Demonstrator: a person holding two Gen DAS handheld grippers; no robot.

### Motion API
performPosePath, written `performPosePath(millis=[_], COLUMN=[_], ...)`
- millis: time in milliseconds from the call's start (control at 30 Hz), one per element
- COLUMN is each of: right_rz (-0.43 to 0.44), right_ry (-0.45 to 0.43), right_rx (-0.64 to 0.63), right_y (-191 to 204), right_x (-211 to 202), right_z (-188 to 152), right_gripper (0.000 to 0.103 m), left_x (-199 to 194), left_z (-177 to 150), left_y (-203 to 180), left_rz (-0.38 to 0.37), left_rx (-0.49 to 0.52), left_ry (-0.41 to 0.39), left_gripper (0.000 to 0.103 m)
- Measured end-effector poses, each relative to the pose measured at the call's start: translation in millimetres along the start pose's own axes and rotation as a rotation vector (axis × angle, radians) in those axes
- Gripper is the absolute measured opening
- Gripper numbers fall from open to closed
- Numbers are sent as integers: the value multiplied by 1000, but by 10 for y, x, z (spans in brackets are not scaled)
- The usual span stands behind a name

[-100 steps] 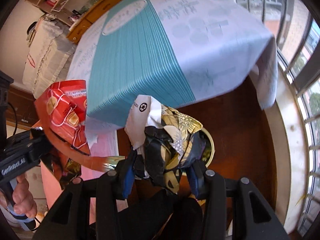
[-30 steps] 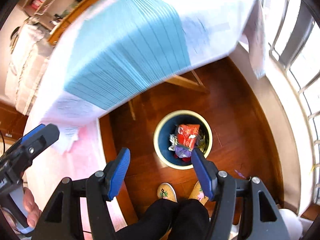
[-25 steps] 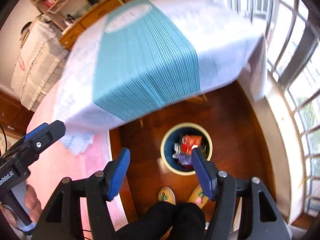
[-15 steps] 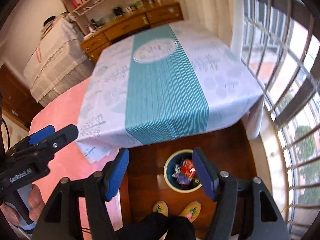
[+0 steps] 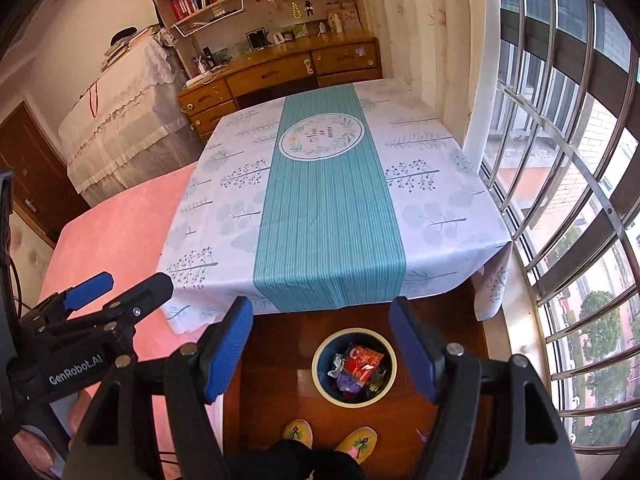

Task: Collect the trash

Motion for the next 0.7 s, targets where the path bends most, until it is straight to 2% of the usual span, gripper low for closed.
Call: performPosePath(millis=[300, 700], right_rz=[-38, -31], right_ry=[-16, -29], right_rx=[-9, -26], right_y=[-140, -149], right_x=[-23, -18], right_z=[-69, -60], right_gripper=[72, 72], left_x=[0, 31], left_z=[20, -30], left_y=[-24, -64], left_rz=[39, 65], left_rx=[-27, -39], left_ry=[-37, -20], left_gripper=[97, 97])
Point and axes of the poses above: each gripper's, at about its wrist camera, not at the fingertips, and x roughly the way its jaws point, y to its left, z to its top, the point moved 6 cm from there along x, roughly the way its jaws point, and after that the axes turned 8 degrees about -y, right-handed, at the moved point
